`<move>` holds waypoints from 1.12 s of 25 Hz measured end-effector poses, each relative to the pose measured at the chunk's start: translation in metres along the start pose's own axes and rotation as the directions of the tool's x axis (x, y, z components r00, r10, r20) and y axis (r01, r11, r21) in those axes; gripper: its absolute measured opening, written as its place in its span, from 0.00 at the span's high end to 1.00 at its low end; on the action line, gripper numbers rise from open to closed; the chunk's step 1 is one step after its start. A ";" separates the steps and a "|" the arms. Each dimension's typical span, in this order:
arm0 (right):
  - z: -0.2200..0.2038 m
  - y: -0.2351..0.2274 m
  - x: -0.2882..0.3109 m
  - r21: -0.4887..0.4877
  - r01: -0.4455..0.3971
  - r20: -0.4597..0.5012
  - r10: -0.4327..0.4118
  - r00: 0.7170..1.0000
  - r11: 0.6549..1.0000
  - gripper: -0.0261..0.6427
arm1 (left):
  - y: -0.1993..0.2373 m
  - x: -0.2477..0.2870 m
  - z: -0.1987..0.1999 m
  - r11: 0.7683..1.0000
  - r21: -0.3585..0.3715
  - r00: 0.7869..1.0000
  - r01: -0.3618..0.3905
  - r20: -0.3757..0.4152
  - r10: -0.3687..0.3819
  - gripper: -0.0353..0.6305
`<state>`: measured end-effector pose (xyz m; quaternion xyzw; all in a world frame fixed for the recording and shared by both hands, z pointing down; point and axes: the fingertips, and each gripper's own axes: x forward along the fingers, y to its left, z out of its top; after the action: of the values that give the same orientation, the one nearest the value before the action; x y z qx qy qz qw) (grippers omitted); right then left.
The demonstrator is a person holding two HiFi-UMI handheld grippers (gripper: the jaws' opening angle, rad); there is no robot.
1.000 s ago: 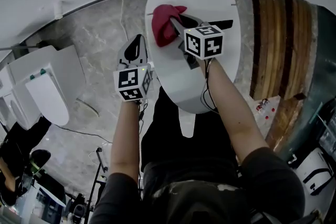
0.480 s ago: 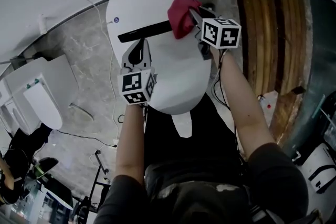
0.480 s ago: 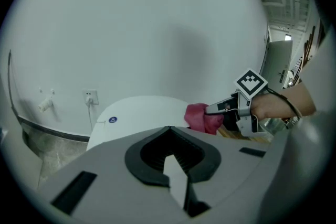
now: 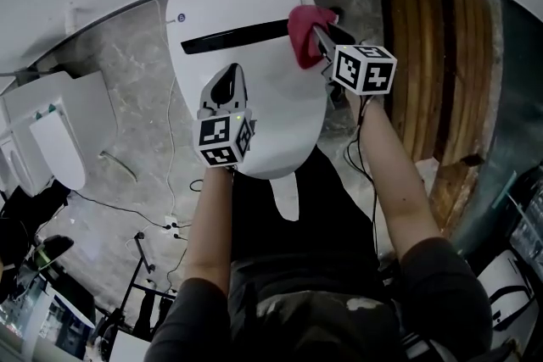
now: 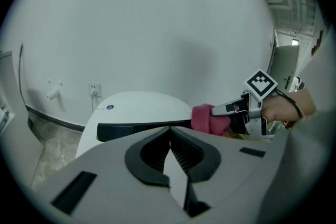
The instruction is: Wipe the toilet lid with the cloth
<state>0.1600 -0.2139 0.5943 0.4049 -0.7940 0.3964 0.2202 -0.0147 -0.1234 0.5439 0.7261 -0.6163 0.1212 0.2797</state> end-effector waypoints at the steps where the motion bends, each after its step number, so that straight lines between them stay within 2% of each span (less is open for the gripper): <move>1: 0.001 0.016 -0.001 -0.006 -0.019 0.007 0.019 1.000 1.000 0.86 | 0.004 -0.004 0.002 1.000 -0.007 1.000 0.003 0.002 -0.003 0.93; 6: -0.002 0.117 0.008 -0.013 -0.140 0.034 0.140 0.990 0.990 0.86 | 0.044 -0.029 0.009 1.000 0.009 1.000 0.001 0.020 -0.001 0.93; 9: -0.019 0.182 0.027 -0.036 -0.205 0.010 0.206 0.979 0.978 0.86 | 0.077 -0.049 0.007 1.000 -0.003 1.000 -0.003 0.017 0.003 0.94; 12: -0.042 0.236 0.058 -0.058 -0.236 -0.029 0.235 0.972 0.970 0.86 | 0.116 -0.068 0.004 1.000 -0.003 1.000 -0.008 0.017 0.008 0.93; 15: -0.062 0.269 0.088 -0.059 -0.243 -0.060 0.240 0.969 0.968 0.86 | 0.149 -0.082 -0.004 1.000 -0.022 1.000 -0.016 0.017 0.016 0.94; 21: -0.090 0.287 0.132 -0.060 -0.209 -0.110 0.201 0.973 0.976 0.86 | 0.183 -0.094 -0.027 1.000 -0.014 1.000 0.003 -0.011 -0.004 0.93; 28: -0.087 0.227 0.117 0.029 -0.101 -0.067 0.102 0.993 0.995 0.86 | 0.172 -0.095 -0.037 0.999 -0.035 1.000 0.013 -0.027 -0.014 0.94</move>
<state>-0.0904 -0.1173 0.6218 0.3530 -0.8005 0.4306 0.2216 -0.1941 -0.0387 0.5692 0.7237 -0.6094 0.1183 0.3014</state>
